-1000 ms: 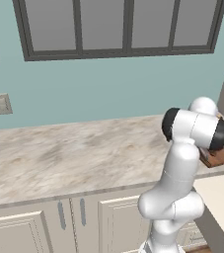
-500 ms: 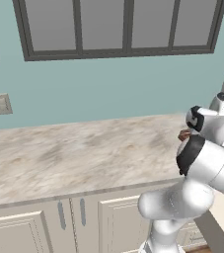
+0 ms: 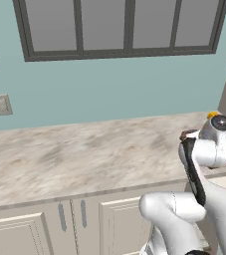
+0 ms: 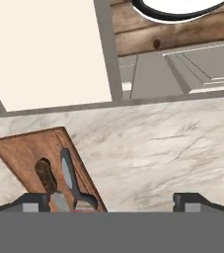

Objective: Open the drawer on the right and place the cutting tools on the cutting board.

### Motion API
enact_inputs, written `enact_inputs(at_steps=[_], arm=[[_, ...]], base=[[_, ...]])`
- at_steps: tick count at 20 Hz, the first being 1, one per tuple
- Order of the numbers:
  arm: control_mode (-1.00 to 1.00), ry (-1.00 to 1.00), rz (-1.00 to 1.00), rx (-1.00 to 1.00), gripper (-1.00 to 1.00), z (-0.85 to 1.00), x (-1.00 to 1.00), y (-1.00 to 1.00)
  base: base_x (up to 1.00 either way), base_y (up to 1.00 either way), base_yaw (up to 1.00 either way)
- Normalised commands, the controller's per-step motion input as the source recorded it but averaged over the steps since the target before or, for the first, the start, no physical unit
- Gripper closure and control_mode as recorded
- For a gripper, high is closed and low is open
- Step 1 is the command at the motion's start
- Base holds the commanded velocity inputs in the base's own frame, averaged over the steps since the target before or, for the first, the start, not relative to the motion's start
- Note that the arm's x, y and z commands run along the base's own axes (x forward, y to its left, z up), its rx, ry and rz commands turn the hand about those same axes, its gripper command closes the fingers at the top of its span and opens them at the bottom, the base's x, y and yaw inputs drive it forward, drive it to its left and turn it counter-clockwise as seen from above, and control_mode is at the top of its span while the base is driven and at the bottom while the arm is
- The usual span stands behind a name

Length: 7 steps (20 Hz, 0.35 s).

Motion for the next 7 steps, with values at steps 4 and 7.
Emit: enact_inputs(at_steps=[4,7], arm=[[-1.00,-0.04,0.06,-0.13,-1.00,0.82,-1.00,1.00],[-1.00,0.00,0.08,-0.27,-1.00,0.90,-1.00,1.00]], base=[[0.00,0.00,0.00],[0.00,0.00,0.00]])
